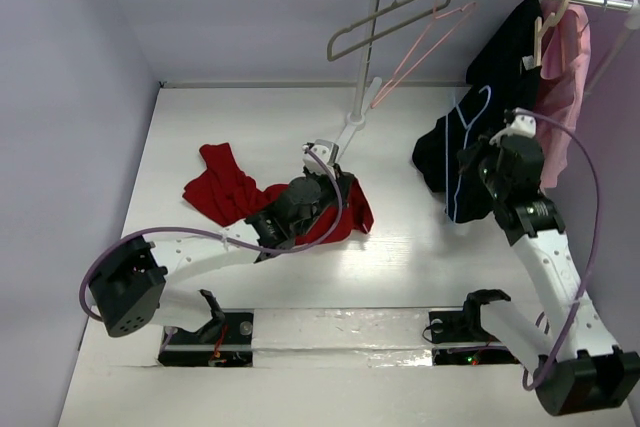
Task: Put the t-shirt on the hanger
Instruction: Pick up the hanger from the clothesline, then place the T-shirt on the hanger.
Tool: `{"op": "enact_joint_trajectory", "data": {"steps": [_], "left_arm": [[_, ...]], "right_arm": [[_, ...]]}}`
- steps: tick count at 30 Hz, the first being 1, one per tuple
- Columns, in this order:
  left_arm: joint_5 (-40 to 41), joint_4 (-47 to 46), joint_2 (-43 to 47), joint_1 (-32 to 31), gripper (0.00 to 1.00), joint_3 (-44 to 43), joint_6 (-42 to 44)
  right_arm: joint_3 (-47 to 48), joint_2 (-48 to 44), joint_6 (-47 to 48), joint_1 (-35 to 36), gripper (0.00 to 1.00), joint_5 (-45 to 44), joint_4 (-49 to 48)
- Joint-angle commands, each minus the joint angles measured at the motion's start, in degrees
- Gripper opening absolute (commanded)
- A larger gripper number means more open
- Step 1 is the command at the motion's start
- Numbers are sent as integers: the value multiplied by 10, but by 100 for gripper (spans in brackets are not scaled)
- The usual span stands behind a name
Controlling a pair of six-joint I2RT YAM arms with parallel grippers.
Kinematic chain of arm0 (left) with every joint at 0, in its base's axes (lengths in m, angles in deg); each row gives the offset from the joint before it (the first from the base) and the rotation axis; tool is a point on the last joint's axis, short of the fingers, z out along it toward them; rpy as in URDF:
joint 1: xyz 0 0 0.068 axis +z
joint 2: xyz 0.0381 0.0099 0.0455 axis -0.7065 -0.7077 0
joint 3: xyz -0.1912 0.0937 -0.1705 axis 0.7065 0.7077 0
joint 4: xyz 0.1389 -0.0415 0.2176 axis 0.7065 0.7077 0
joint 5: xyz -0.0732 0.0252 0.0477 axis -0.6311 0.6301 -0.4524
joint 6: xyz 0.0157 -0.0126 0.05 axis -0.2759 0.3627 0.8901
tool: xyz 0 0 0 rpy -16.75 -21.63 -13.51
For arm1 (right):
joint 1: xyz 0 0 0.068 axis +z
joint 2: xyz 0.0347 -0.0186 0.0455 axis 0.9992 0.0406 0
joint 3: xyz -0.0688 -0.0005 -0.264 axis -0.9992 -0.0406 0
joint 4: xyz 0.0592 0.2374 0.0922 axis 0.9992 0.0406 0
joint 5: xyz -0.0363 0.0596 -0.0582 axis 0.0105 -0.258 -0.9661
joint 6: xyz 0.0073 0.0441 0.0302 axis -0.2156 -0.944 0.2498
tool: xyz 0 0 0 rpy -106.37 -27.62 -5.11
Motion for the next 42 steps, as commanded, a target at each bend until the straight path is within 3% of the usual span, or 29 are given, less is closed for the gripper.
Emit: {"op": "enact_joint_trajectory", "data": {"steps": [1, 6, 10, 20, 24, 33, 42], "left_arm": [[16, -9, 13, 10, 0, -30, 6], [22, 5, 6, 39, 0, -38, -1], [31, 24, -2, 66, 0, -53, -1], [30, 63, -28, 95, 0, -90, -5], [29, 72, -33, 95, 0, -104, -7], [2, 75, 3, 89, 0, -88, -21], [-10, 71, -4, 72, 0, -99, -22]], "right_arm": [[-70, -62, -59, -2, 0, 109, -20], [-136, -156, -114, 28, 0, 258, 0], [-157, -243, -112, 39, 0, 303, 61], [-133, -356, -94, 39, 0, 406, 191], [-128, -355, -83, 39, 0, 438, 201], [-174, -305, -95, 39, 0, 481, 99], [-182, -290, -95, 39, 0, 483, 79]]}}
